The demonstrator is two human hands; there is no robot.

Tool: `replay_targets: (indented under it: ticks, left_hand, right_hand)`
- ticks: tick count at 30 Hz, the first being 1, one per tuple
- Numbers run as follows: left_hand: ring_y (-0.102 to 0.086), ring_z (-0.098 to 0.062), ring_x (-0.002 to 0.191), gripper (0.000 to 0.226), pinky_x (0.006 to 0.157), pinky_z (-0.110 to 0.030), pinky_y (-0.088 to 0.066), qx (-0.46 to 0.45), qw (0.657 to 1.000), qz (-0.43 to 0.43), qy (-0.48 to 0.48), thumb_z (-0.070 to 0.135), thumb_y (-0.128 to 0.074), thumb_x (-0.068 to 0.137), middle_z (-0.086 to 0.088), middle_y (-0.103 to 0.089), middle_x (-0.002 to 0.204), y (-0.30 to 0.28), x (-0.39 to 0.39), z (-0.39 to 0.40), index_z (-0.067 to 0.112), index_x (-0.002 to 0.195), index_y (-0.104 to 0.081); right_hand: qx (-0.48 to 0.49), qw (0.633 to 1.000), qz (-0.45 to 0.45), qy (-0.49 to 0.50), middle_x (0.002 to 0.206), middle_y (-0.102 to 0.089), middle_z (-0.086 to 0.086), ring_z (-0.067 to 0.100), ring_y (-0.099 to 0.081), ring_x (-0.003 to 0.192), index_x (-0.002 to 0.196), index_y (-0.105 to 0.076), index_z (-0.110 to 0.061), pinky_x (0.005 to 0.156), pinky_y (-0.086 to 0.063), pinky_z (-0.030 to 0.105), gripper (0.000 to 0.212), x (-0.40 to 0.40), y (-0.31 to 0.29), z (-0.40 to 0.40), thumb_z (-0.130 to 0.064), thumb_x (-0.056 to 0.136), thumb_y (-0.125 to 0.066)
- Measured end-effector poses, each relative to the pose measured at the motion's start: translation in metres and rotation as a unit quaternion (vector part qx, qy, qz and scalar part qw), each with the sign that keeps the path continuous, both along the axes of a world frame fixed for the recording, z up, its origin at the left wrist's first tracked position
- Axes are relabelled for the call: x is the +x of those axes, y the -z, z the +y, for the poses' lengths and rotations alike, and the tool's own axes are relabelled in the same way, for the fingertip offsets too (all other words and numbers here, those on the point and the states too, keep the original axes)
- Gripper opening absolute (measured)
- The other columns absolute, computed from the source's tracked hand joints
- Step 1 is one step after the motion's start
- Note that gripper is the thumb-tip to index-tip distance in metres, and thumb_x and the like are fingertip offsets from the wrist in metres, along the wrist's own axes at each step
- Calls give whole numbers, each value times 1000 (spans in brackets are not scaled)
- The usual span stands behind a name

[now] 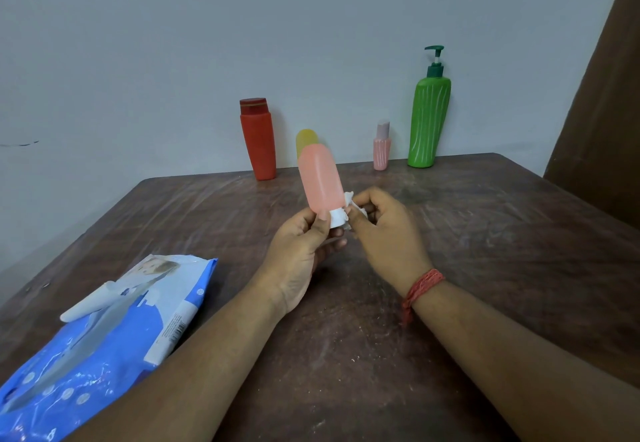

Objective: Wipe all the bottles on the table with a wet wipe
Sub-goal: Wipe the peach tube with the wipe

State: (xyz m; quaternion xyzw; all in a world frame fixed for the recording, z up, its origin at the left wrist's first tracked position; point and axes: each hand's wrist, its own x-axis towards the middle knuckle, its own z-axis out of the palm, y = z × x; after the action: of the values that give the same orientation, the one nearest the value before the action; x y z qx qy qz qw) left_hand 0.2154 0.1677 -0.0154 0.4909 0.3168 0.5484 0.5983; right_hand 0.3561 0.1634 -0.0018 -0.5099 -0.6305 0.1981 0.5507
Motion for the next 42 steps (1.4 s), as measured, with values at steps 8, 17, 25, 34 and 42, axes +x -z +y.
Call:
replay_targets:
  ticks: [8,17,25,34,42]
  left_hand:
    - [-69,-19,104,26,98,-40,-55,24,989,122,-77,30,-58,100,2,-73,114,0,-5,4,19,122,-66]
    - [-54,-5,88,16,69,-19,-40,141,899,397,-115,38,-54,101,5,-58,103,-6,2,-2,24,109,-58]
    - [-46,-6,76,13,61,-18,-31,183,857,467,-115,34,-55,101,7,-47,91,-6,3,-3,22,98,-51]
    - [-66,-12,105,17,102,-42,-51,71,961,234,-126,34,-56,101,8,-72,109,-4,-10,1,28,114,-66]
    - [-64,3,104,16,93,-22,-48,94,967,206,-120,34,-58,100,17,-72,109,-6,-5,2,33,115,-64]
  right_hand:
    - [37,999,-17,11,84,-66,-8,7,-60,74,90,-66,-22,61,-47,20,4,-1,-2,-3,-24,93,-67]
    - [242,924,-285,78,94,-60,6,23,-58,88,97,-71,-7,75,-49,36,11,23,-14,13,-6,87,-68]
    - [283,899,-323,92,90,-59,10,25,-56,82,94,-70,-6,71,-46,35,16,28,-23,16,-12,90,-55]
    - [12,995,-75,-61,83,-67,-1,18,-65,76,90,-61,-19,68,-57,42,6,8,12,10,-18,94,-65]
    - [-112,970,171,-129,89,-74,9,21,-72,81,94,-64,-7,79,-60,40,1,0,10,5,-7,94,-64]
